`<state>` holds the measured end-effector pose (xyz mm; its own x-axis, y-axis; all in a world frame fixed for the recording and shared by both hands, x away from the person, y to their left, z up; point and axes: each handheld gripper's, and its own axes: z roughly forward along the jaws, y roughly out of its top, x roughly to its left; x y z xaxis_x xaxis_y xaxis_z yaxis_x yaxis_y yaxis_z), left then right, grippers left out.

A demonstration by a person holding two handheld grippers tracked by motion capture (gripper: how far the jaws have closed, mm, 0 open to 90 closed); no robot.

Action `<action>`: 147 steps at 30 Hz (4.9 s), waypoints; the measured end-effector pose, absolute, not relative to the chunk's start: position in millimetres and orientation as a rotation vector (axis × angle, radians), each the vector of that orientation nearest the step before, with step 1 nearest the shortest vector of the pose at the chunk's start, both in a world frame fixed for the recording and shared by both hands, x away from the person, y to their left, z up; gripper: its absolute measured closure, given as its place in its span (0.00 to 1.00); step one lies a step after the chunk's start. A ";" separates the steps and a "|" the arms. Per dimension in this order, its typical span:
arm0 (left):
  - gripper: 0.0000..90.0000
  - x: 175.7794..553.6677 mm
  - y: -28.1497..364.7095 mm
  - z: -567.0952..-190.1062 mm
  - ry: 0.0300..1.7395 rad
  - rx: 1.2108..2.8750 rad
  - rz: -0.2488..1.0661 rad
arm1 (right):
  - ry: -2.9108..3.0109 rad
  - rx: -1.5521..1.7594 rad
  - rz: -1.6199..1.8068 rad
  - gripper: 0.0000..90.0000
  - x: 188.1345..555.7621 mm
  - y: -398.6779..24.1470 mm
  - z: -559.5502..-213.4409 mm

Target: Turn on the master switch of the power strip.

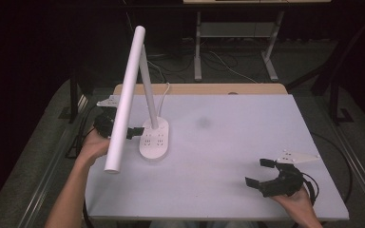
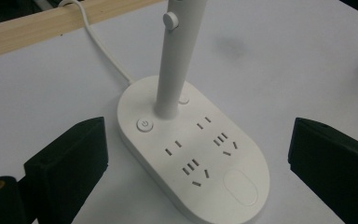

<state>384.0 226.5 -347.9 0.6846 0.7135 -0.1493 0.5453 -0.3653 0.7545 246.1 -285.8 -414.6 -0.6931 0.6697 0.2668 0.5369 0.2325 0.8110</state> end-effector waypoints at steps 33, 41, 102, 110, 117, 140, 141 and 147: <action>0.38 414.7 229.0 -377.9 1.138 2.007 0.278 | 2.379 1.158 1.444 0.00 246.7 -285.0 -417.8; 0.60 419.4 224.2 -384.6 1.152 1.986 0.275 | 2.384 1.159 1.443 0.00 246.5 -284.8 -418.1; 1.00 436.5 197.8 -421.0 1.294 1.969 0.194 | 2.400 1.112 1.441 0.00 244.6 -279.8 -418.9; 1.00 432.8 198.4 -424.7 1.312 1.919 0.218 | 2.396 1.103 1.441 0.00 243.3 -280.2 -417.9; 1.00 434.1 202.8 -426.0 1.298 1.901 0.184 | 2.387 1.118 1.443 0.00 245.5 -282.8 -418.5; 1.00 434.0 223.2 -402.9 1.287 1.904 0.269 | 2.385 1.132 1.433 0.00 246.7 -285.0 -419.9; 1.00 433.2 225.3 -401.1 1.289 1.895 0.273 | 2.386 1.130 1.433 0.00 246.7 -284.9 -420.0; 0.96 427.4 235.5 -390.5 1.284 1.883 0.307 | 2.385 1.131 1.436 0.00 246.6 -285.0 -419.8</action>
<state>427.4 235.5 -390.5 0.4509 0.8613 -0.2344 0.6620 -0.1465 0.7350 246.6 -285.0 -419.8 -0.7085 0.6598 0.2502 0.5298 0.2632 0.8062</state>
